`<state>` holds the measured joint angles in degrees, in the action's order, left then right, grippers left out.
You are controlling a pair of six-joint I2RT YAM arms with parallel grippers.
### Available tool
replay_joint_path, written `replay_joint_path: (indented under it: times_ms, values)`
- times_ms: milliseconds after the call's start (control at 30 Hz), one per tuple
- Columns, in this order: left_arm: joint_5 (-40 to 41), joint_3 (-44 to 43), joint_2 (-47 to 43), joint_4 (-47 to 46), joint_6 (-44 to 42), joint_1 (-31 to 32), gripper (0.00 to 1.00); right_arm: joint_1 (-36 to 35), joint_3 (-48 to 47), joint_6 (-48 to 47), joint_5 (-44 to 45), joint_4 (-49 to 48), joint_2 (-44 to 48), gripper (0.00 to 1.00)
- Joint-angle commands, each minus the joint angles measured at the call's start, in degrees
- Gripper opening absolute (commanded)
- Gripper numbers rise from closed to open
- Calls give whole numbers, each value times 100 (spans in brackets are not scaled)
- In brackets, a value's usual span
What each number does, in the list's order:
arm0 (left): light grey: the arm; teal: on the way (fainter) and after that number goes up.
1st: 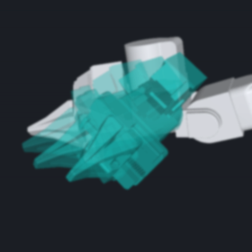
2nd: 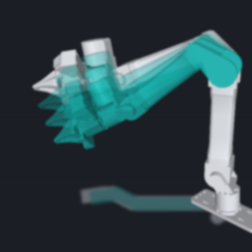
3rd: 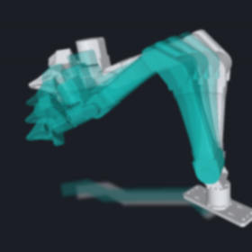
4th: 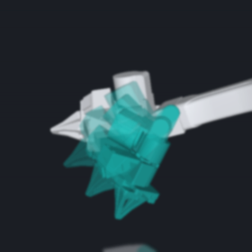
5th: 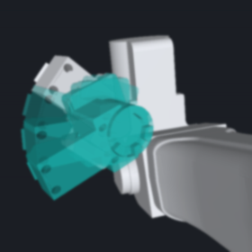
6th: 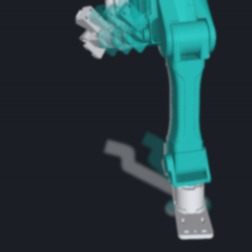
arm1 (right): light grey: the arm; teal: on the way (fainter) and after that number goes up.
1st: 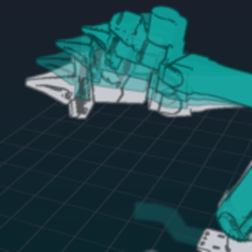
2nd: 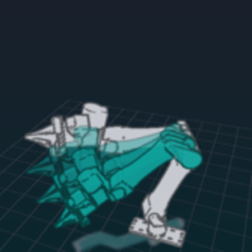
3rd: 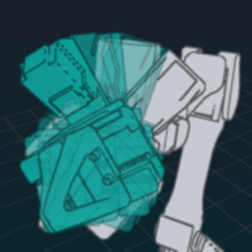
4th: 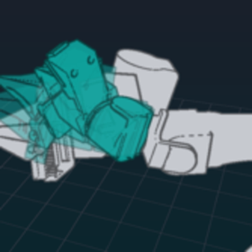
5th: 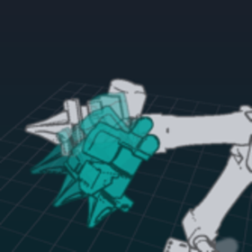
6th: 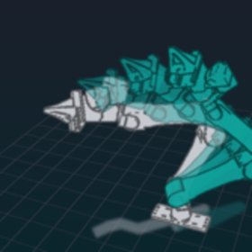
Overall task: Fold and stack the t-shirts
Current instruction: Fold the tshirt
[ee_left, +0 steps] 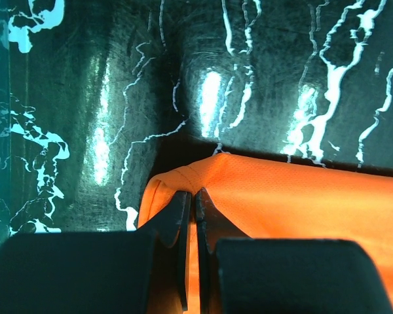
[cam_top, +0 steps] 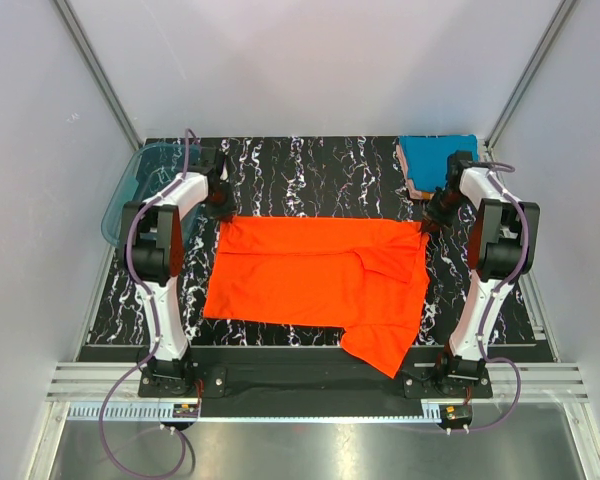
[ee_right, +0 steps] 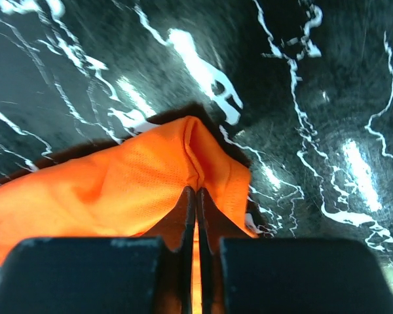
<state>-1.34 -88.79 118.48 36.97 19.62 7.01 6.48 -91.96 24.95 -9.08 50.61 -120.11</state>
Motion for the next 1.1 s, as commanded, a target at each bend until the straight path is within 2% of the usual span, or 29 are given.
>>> replay_joint_path:
  times_ms: [0,67,167,200,233,300,367,400,500,733,1067]
  values:
    - [266,-296,88,-59,51,-50,1,11,-5,81,55,-95,85,4]
    - [292,-419,97,3,42,-50,5,11,-181,-86,275,36,32,8]
    - [327,-516,9,82,42,-50,23,11,-322,-183,477,177,111,14]
    - [336,-534,-104,91,42,-50,37,11,-270,-192,486,177,207,16]
    - [337,-560,-158,126,68,-50,44,11,-235,-201,478,186,251,18]
    - [319,-630,-298,231,104,-41,58,11,-130,-184,477,273,435,31]
    - [328,-543,-535,293,121,-24,65,-15,19,-157,530,344,585,38]
    - [328,-464,-614,319,139,-24,66,-24,64,-148,565,414,742,44]
    - [214,43,-966,372,227,-15,64,-138,231,-192,627,528,1041,53]
    - [-191,1424,-1714,126,770,3,49,-586,556,-333,382,415,1649,54]
    - [-103,1655,-1327,144,1158,3,42,-991,1602,-315,-550,-34,2027,54]
